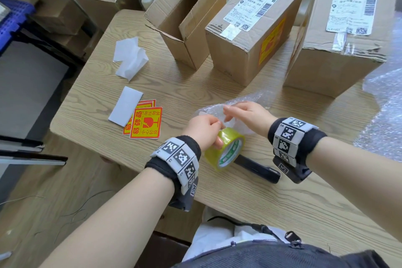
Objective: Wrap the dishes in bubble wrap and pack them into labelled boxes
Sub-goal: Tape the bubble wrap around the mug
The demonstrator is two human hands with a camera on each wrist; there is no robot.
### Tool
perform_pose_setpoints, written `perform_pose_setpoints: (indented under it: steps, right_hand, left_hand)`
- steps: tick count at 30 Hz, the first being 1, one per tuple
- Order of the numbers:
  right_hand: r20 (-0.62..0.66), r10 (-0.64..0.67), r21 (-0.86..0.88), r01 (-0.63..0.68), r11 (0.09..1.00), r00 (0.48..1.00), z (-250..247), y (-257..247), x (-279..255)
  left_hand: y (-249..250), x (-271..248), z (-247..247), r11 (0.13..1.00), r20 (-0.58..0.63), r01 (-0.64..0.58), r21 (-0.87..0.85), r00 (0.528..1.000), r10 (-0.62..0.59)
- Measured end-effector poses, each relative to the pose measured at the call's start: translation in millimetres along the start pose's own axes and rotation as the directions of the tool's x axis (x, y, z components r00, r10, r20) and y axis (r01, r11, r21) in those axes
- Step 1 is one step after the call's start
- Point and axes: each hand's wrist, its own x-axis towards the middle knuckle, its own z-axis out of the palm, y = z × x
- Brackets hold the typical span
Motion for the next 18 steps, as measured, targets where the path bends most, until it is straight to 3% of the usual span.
perform_pose_setpoints:
  steps: [9, 13, 18]
  right_hand:
    - [-0.019, -0.041, -0.081, 0.039, 0.996, 0.999, 1.3, -2.2, 1.1]
    - [-0.076, -0.114, -0.269, 0.09, 0.959, 0.991, 6.6, -6.7, -1.4]
    - [-0.083, -0.098, -0.272, 0.072, 0.96, 0.992, 6.8, -9.7, -2.0]
  left_hand:
    - [14.4, -4.0, 4.6, 0.976, 0.05, 0.128, -0.178, 0.991, -0.121]
    - [22.3, -11.5, -2.1, 0.871, 0.118, 0.242, -0.427, 0.97, -0.212]
    - [20.3, -19.9, -3.4, 0.87, 0.106, 0.236, -0.434, 0.972, -0.211]
